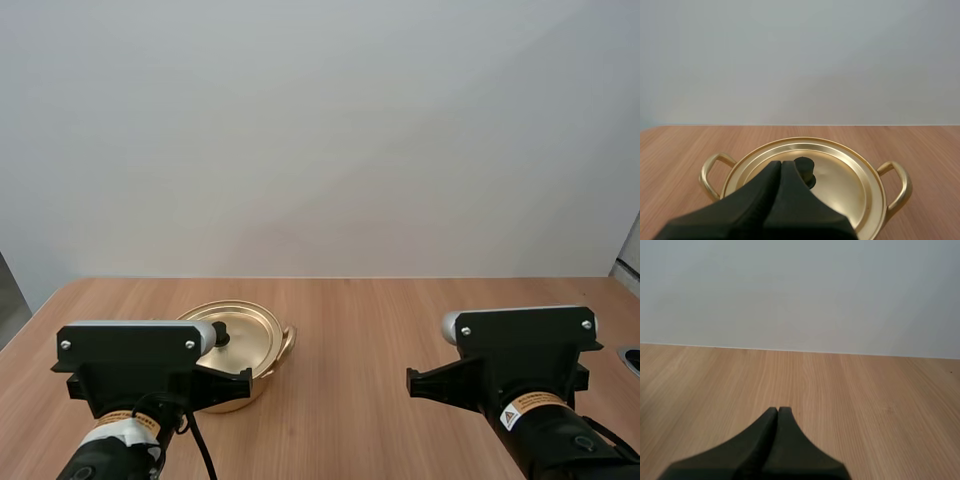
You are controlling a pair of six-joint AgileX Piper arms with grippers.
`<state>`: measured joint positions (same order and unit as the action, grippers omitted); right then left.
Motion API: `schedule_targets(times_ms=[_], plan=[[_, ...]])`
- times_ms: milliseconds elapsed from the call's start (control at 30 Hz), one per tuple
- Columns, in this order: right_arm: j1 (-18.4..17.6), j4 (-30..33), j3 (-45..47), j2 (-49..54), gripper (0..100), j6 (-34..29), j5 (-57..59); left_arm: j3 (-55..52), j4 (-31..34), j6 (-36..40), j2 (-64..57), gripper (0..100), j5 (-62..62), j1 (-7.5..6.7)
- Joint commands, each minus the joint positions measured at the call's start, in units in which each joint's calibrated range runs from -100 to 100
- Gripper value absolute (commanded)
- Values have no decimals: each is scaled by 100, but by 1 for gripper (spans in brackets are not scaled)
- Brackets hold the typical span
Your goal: Open the pot, put the car inside, and close it
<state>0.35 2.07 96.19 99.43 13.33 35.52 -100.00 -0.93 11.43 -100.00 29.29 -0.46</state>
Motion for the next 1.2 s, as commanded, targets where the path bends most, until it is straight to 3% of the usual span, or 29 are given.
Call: schedule_targets(times_ms=[0,867,1167], plan=[[-1,-6,76,5,0,6,-48,0,-2,3,0,0,-3,-5],[-1,-134,381,18,0,-68,-882,0,-2,3,0,0,-3,-5],[-1,-173,381,57,0,-68,-690,0,-2,3,0,0,-3,-5]])
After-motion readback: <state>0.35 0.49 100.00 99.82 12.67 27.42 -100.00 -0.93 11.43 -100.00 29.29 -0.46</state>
